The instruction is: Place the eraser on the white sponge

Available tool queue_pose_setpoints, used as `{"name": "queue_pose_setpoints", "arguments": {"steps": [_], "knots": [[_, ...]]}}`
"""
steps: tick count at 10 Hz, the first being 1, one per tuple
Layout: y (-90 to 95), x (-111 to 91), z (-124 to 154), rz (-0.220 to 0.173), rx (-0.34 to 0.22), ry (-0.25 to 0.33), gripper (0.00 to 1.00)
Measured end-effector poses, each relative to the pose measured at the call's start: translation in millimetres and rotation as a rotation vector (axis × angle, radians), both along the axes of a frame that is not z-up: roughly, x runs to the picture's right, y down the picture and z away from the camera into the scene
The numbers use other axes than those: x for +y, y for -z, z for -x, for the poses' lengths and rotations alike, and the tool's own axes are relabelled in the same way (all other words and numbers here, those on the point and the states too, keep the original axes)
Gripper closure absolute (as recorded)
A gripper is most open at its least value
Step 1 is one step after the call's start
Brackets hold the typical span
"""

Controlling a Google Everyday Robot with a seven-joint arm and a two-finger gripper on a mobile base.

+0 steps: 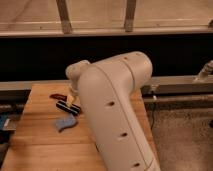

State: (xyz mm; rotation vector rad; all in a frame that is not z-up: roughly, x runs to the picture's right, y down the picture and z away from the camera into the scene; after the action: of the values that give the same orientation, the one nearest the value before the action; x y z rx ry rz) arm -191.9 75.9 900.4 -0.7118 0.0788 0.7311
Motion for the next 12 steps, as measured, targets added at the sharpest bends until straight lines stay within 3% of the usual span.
{"name": "queue_pose_setpoints", "arguments": {"steps": [4,10,12], "knots": [[-11.0,15,30,0.020,-0.007,0.099,0.26],[-9.2,23,55,0.019,-0.072,0.117,0.26],[-11.2,29,56,0.025,-0.075,0.119,0.38]]}}
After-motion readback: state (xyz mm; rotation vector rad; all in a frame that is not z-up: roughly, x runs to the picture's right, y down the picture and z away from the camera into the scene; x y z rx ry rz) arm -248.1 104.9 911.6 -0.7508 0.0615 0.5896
